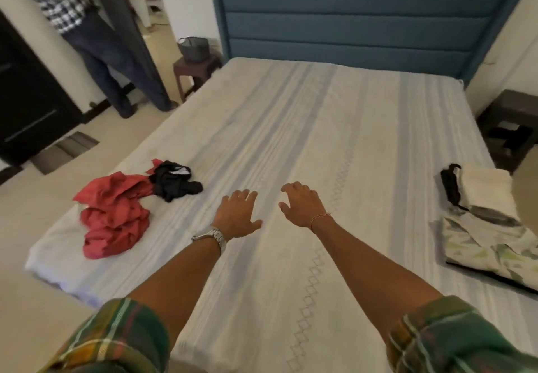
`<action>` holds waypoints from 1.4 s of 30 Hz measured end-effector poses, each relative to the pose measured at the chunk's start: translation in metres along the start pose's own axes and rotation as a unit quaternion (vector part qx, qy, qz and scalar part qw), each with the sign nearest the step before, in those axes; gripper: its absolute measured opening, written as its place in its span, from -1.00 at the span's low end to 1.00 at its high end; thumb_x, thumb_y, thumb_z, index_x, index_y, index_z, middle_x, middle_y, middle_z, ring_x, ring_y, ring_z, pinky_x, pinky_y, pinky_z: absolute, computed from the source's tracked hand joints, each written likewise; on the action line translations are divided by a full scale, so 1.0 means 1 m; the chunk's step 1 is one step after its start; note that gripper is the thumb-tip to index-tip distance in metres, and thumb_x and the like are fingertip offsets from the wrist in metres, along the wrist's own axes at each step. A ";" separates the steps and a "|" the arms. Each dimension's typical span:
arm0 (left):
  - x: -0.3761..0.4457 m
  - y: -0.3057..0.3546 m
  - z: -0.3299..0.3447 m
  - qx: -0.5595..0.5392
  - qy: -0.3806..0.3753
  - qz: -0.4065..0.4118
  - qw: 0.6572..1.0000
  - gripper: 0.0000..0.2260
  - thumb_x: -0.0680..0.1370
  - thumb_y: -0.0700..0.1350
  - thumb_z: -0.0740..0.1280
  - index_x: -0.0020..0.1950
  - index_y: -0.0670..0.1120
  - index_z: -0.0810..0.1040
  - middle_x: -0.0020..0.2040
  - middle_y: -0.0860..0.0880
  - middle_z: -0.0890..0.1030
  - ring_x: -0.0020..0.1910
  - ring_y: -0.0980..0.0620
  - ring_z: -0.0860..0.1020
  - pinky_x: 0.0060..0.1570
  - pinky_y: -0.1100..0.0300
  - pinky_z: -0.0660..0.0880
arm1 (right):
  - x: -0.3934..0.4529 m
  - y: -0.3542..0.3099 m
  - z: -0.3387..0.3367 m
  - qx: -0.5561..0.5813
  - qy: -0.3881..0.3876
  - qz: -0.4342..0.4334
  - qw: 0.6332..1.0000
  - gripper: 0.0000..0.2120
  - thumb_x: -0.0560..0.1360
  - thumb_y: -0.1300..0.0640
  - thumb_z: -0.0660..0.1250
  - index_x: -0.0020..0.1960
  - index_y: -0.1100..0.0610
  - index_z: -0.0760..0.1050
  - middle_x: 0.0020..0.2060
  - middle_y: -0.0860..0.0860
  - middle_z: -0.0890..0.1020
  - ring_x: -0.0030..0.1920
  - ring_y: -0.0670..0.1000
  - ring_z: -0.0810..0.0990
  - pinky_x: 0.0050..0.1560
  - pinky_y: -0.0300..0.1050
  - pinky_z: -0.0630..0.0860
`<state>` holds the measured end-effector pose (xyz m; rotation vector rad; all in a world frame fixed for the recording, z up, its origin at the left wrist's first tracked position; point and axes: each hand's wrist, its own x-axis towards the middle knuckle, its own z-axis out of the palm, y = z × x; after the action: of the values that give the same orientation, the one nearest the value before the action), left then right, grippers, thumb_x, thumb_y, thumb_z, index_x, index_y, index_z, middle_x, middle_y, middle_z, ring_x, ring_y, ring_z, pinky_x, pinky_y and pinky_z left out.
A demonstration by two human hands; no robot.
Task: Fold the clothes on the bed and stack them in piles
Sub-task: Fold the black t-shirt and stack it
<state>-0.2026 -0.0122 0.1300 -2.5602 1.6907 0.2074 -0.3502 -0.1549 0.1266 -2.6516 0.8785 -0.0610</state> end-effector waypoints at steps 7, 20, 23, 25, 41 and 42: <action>-0.053 -0.070 -0.001 -0.018 0.014 -0.109 0.994 -0.26 0.55 0.25 0.33 0.59 -0.08 0.17 0.56 -0.11 0.29 0.49 -0.16 0.31 0.40 -0.14 0.31 | 0.032 -0.065 0.012 -0.006 -0.040 -0.106 0.994 -0.55 0.64 -0.04 0.26 0.47 0.11 0.34 0.39 0.14 0.45 0.34 0.19 0.45 0.32 0.13 0.39; -0.075 -0.178 0.019 -0.064 -0.018 -0.211 0.975 -0.23 0.49 0.24 0.41 0.55 -0.08 0.19 0.53 -0.11 0.29 0.43 -0.18 0.35 0.27 -0.31 0.43 | 0.107 -0.172 0.051 -0.003 -0.108 -0.174 0.979 -0.51 0.65 -0.05 0.26 0.51 0.10 0.30 0.43 0.15 0.39 0.35 0.20 0.45 0.32 0.18 0.45; -0.061 -0.209 0.033 -0.079 -0.029 -0.212 0.974 -0.22 0.47 0.25 0.43 0.53 -0.07 0.21 0.51 -0.12 0.31 0.39 -0.20 0.38 0.22 -0.31 0.46 | 0.134 -0.188 0.071 0.008 -0.123 -0.166 0.978 -0.51 0.64 -0.05 0.27 0.50 0.10 0.31 0.41 0.15 0.40 0.34 0.20 0.46 0.32 0.19 0.45; -0.041 -0.239 0.047 -0.089 -0.045 -0.209 0.973 -0.23 0.46 0.25 0.44 0.52 -0.07 0.21 0.49 -0.10 0.32 0.38 -0.19 0.39 0.20 -0.30 0.47 | 0.163 -0.200 0.094 0.017 -0.137 -0.152 0.979 -0.52 0.64 -0.04 0.27 0.50 0.11 0.32 0.40 0.15 0.41 0.35 0.20 0.46 0.33 0.18 0.45; 0.117 -0.413 0.205 -0.188 -0.210 -0.302 0.911 0.13 0.39 0.12 0.60 0.62 -0.23 -0.13 0.63 -0.22 0.04 0.56 -0.40 0.07 0.35 -0.49 0.26 | 0.390 -0.249 0.303 0.064 -0.239 -0.083 0.965 -0.55 0.66 0.05 0.27 0.49 0.15 0.32 0.49 0.15 0.27 0.36 0.22 0.44 0.31 0.16 0.47; 0.122 -0.418 0.217 -0.191 -0.219 -0.301 0.908 0.17 0.36 0.13 0.61 0.61 -0.25 -0.14 0.62 -0.26 0.02 0.56 -0.42 0.07 0.39 -0.45 0.26 | 0.399 -0.252 0.315 0.063 -0.243 -0.086 0.964 -0.56 0.65 0.06 0.27 0.49 0.13 0.33 0.50 0.15 0.25 0.37 0.23 0.43 0.31 0.17 0.47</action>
<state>0.2119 0.0697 -0.1108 -2.8453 0.7135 1.0569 0.1622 -0.1031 -0.1112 -2.4490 0.4651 0.4571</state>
